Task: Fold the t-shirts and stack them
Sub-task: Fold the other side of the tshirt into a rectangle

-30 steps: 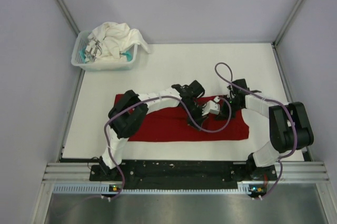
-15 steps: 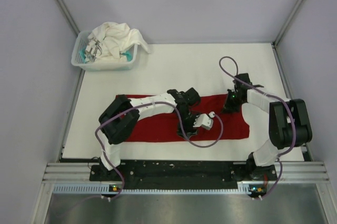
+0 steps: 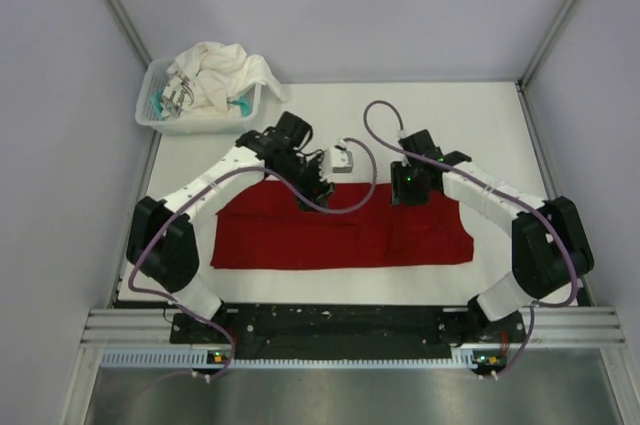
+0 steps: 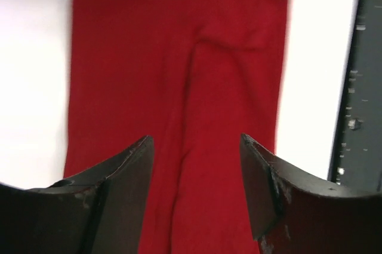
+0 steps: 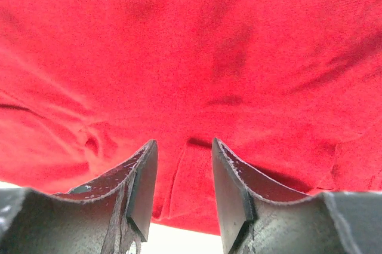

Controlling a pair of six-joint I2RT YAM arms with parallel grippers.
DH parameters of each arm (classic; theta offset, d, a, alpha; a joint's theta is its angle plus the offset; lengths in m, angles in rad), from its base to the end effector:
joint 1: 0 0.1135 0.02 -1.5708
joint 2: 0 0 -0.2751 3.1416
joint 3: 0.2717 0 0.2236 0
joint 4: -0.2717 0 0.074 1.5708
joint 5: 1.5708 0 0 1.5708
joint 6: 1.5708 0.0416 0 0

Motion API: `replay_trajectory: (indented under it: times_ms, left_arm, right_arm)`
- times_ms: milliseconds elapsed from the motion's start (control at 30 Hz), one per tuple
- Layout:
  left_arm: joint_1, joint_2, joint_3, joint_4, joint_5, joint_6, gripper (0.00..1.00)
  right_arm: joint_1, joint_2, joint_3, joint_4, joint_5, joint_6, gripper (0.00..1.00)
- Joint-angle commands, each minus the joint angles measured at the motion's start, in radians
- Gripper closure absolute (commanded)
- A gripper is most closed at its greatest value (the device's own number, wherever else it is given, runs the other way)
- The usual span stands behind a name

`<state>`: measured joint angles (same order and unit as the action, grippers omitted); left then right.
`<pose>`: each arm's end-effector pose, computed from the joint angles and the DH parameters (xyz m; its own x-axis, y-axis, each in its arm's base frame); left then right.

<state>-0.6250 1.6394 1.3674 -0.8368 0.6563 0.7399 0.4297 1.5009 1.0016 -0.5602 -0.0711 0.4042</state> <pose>0.2367 -0.2020 0.2921 -0.0749 0.7127 -0.6975 0.9947 0.0038 -0.1029 0.2489 0.1173 0.2368 -0.9048 0.0169 -0.4255 -0.0993 0.9633 0.2494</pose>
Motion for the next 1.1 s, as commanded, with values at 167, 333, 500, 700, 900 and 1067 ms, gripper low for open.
replay_trajectory:
  times_ms: [167,333,500,700,900,1067]
  left_arm:
    - [0.402,-0.082,-0.185,0.111,-0.326,-0.203,0.36]
    - [0.533,-0.047,-0.263,0.163,-0.366,-0.218,0.36]
    - [0.567,0.0,-0.31,0.211,-0.425,-0.224,0.37]
    - [0.593,0.069,-0.312,0.251,-0.495,-0.232,0.37]
    - [0.602,0.106,-0.326,0.277,-0.524,-0.224,0.37]
    - [0.605,0.106,-0.323,0.28,-0.512,-0.22,0.37]
  right_arm:
    - [0.153,0.193,0.14,-0.185,0.267,0.056,0.59]
    - [0.175,0.211,0.144,-0.218,0.283,0.076,0.62]
    - [0.175,0.213,0.134,-0.234,0.297,0.091,0.86]
    - [0.175,0.144,0.076,-0.305,0.35,0.134,1.0]
    - [0.175,0.009,-0.087,-0.362,0.343,0.263,1.0]
    - [0.175,-0.04,-0.152,-0.371,0.312,0.334,0.71]
